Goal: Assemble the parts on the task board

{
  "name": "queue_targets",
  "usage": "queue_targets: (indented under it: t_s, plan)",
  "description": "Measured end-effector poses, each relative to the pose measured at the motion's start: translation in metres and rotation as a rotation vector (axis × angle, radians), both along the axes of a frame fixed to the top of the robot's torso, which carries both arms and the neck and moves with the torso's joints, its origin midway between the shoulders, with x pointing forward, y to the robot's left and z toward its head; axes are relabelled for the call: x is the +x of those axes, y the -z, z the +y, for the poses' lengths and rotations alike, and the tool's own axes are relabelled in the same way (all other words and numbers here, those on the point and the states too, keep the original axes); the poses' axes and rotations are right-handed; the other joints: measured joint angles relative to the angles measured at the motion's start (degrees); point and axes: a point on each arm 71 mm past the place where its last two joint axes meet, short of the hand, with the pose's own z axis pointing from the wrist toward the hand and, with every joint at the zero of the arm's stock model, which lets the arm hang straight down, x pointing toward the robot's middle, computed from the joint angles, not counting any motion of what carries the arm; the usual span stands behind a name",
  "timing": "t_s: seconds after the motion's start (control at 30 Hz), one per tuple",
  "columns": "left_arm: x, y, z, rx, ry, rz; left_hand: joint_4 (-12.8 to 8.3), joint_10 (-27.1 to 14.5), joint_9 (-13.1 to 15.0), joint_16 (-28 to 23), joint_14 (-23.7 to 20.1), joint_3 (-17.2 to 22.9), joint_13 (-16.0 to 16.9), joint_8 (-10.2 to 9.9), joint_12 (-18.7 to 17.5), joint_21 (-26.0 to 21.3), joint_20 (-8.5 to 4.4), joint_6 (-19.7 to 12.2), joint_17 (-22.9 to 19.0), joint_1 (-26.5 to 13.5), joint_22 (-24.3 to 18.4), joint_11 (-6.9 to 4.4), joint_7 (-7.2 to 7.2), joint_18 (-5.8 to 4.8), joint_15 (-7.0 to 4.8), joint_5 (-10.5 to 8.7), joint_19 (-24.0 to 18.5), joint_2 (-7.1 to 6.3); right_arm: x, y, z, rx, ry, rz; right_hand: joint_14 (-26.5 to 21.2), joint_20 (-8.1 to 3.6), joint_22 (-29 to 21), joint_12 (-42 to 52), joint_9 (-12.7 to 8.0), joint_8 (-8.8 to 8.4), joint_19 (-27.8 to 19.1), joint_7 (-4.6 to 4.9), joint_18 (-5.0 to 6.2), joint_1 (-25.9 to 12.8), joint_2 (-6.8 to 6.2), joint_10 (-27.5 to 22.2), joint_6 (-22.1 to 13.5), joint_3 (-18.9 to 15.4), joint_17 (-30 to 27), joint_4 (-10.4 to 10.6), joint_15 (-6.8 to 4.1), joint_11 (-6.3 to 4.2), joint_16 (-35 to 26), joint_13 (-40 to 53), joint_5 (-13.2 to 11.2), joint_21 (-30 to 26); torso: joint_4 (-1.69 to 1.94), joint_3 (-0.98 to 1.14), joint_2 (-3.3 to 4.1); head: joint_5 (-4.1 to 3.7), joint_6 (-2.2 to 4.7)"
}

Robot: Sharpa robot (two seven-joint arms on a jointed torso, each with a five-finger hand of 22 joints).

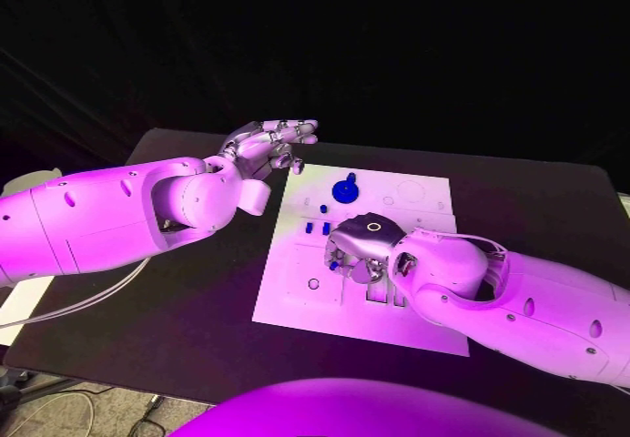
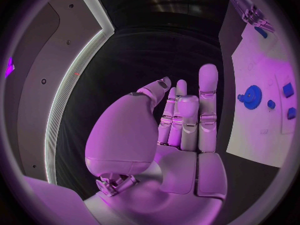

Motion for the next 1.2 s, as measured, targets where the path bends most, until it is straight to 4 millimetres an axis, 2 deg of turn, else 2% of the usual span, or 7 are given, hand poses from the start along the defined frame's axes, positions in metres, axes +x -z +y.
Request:
queue_targets:
  t_s: [0.53, 0.63, 0.7, 0.77, 0.8, 1.0, 1.2]
  plan:
    - [0.000, 0.000, 0.000, 0.001, 0.003, 0.003, 0.0, -0.2, 0.0, 0.0, 0.0, 0.0, 0.1, 0.0, 0.5, 0.0, 0.00, 0.0, -0.2, 0.0, 0.0, -0.20, 0.00, 0.00, 0.00, 0.00, 0.0, 0.00, 0.000, 0.001, 0.001, -0.012, -0.001, 0.002, 0.0, 0.00, 0.0, -0.6, 0.1, -0.17, 0.0, 0.12, -0.01, -0.3, -0.26, -0.1, -0.1, -0.2, -0.2, -0.1, 0.00, 0.09, -0.2, 0.0, 0.0, -0.1, 0.04, -0.03, -0.02, -0.04, -0.01]
    - [0.000, 0.000, 0.000, 0.000, 0.004, 0.004, 0.0, -0.2, 0.0, 0.0, 0.0, 0.0, 0.1, 0.0, 0.5, 0.0, 0.00, 0.0, -0.2, 0.0, 0.0, -0.20, 0.00, 0.00, 0.00, 0.00, 0.0, 0.00, 0.001, 0.002, 0.001, -0.014, 0.002, 0.002, 0.1, 0.00, 0.0, -0.8, -0.3, -1.52, 0.0, 1.41, 0.00, -1.8, -1.74, -3.2, -2.6, -0.9, 0.0, 0.6, 0.14, 0.98, -0.2, -0.8, 0.1, -2.1, 0.02, -0.03, -0.03, -0.05, -0.01]
    - [0.000, 0.000, 0.000, 0.000, 0.005, 0.005, 0.0, -0.2, 0.0, 0.0, 0.0, 0.0, 0.1, 0.0, 0.5, 0.0, 0.00, 0.0, -0.2, 0.0, 0.0, -0.20, 0.00, 0.00, 0.00, 0.00, 0.0, 0.00, 0.001, 0.003, 0.000, -0.019, 0.007, 0.003, -0.1, 0.19, 0.0, -1.0, -1.3, -1.81, 0.1, 0.82, -0.01, -2.9, -2.90, -8.0, -6.3, -1.8, -1.0, 1.0, 1.19, 1.72, -0.9, -2.5, 0.1, -5.7, 0.01, -0.03, -0.04, -0.05, -0.01]
    - [0.000, 0.000, 0.000, 0.000, 0.007, 0.006, 0.0, -0.2, 0.0, 0.0, 0.0, 0.0, 0.1, 0.0, 0.5, 0.0, 0.00, 0.0, -0.2, 0.0, 0.0, -0.20, 0.00, 0.00, 0.00, 0.00, 0.0, 0.00, 0.002, 0.003, 0.000, -0.019, 0.010, 0.003, 0.0, 0.97, 0.0, -1.0, -1.7, -1.81, 0.1, 0.17, 0.16, -3.2, -3.22, -10.9, -9.2, -2.7, -1.8, 1.1, 1.65, 2.38, -1.6, -2.8, 0.1, -7.7, 0.01, -0.03, -0.05, -0.05, -0.01]
    - [0.000, 0.000, 0.000, 0.000, 0.007, 0.006, 0.0, -0.2, 0.0, 0.0, 0.0, 0.0, 0.1, 0.0, 0.5, 0.0, 0.00, 0.0, -0.2, 0.0, 0.0, -0.21, 0.00, 0.00, 0.00, 0.00, 0.0, 0.00, 0.002, 0.003, 0.000, -0.019, 0.010, 0.003, 0.0, 1.14, 0.0, -0.8, -1.8, -1.80, 0.1, 0.00, 0.85, -3.2, -3.22, -11.9, -10.0, -3.1, -2.0, 1.1, 1.65, 2.67, -1.6, -3.0, 0.1, -8.1, 0.01, -0.03, -0.05, -0.07, -0.01]
    - [0.000, 0.001, 0.000, 0.000, 0.011, 0.009, 0.0, -0.2, 0.0, 0.0, -0.1, 0.0, 0.1, 0.0, 0.5, -0.1, 0.00, 0.0, -0.3, 0.0, 0.0, -0.20, 0.00, 0.00, 0.15, 0.00, 0.0, 0.00, 0.003, 0.003, -0.003, -0.012, 0.022, -0.002, 0.0, 1.14, 0.0, -0.4, -1.8, -1.80, 0.1, 0.06, 0.87, -3.2, -3.22, -13.0, -10.6, -3.4, -1.9, 0.9, 1.65, 3.17, -1.5, -3.4, 0.1, -8.4, 0.00, 0.00, -0.04, -0.16, 0.07]
    - [-0.001, 0.001, 0.000, 0.000, 0.015, 0.013, 0.0, -0.2, 0.0, 0.0, -0.1, 0.0, 0.2, 0.0, 0.5, -0.3, 0.00, 0.0, -0.4, 0.0, -0.1, -0.20, 0.00, 0.00, 0.15, 0.00, 0.0, 0.00, 0.000, 0.002, -0.010, 0.006, 0.028, -0.009, 0.0, 1.55, 0.0, 0.8, -1.6, -1.80, 0.1, 0.40, 0.87, -2.8, -2.79, -12.6, -10.3, -3.4, -1.3, 0.9, 1.65, 2.75, -0.5, -3.1, 0.1, -8.0, 0.00, 0.04, -0.03, -0.42, 0.12]
